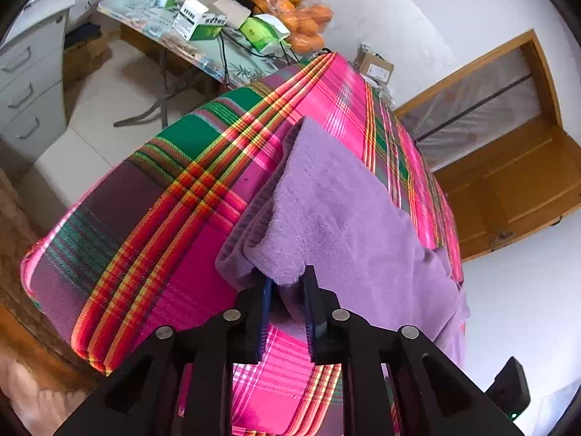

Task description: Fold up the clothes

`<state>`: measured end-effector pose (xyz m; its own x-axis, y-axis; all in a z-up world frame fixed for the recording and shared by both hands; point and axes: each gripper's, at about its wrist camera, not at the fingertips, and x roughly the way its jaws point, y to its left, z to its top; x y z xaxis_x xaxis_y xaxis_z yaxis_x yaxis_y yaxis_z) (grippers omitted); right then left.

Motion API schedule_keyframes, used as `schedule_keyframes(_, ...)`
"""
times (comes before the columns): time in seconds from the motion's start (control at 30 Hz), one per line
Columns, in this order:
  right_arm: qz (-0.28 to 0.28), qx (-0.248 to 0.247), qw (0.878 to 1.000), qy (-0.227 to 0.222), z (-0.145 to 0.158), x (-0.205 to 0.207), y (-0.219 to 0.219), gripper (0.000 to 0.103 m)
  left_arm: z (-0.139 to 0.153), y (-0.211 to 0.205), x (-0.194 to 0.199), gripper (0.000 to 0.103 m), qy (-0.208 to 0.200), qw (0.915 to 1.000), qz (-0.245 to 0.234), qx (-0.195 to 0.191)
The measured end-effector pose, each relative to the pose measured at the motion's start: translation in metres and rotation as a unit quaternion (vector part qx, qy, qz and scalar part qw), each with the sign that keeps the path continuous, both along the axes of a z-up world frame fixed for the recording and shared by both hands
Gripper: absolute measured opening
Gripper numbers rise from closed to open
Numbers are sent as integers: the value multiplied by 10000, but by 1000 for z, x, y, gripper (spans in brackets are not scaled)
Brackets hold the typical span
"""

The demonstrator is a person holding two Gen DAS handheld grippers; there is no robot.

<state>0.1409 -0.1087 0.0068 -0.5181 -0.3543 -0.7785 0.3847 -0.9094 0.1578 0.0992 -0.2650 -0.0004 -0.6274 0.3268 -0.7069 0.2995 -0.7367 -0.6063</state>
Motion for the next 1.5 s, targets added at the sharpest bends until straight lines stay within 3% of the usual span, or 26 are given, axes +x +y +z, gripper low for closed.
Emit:
schedule_keyframes(0.23, -142, -489, 9987, -67, 9, 10, 29, 6, 27, 6, 28, 21, 399, 9983, 267, -338)
schedule_keyframes(0.33, -440, -614, 9971, 10, 15, 16, 55, 6, 41, 22, 30, 21, 608, 9958, 67, -684)
schedule_keyframes(0.43, -966, -672, 9930, 99, 22, 25, 95, 9, 50, 50, 23, 22, 821, 9925, -416, -805)
schedule_keyframes(0.6, -2017, -208, 9790, 223, 33, 51, 166, 10, 52, 107, -1, 22, 931, 9823, -1397, -829)
schedule_keyframes(0.77, -2739, 430, 9604, 284, 48, 74, 224, 11, 47, 169, -17, 22, 919, 9640, -2286, -1004)
schedule_keyframes(0.87, -3098, 806, 9469, 298, 54, 83, 253, 17, 41, 196, -26, 22, 914, 9557, -2609, -1007)
schedule_keyframes(1.0, -3603, 385, 9311, 414, 51, 94, 283, 22, 35, 222, -35, 22, 946, 9490, -2826, -1029)
schedule_keyframes(1.13, -3647, 335, 9300, 321, 41, 75, 285, 23, 28, 236, -39, 22, 885, 9434, -3037, -1000)
schedule_keyframes(1.33, -3423, -119, 9389, 342, 39, 22, 279, 31, 19, 250, -42, 22, 800, 9352, -3320, -936)
schedule_keyframes(1.5, -3205, -148, 9468, 257, 37, -25, 266, 31, 17, 252, -43, 22, 910, 9288, -3527, -675)
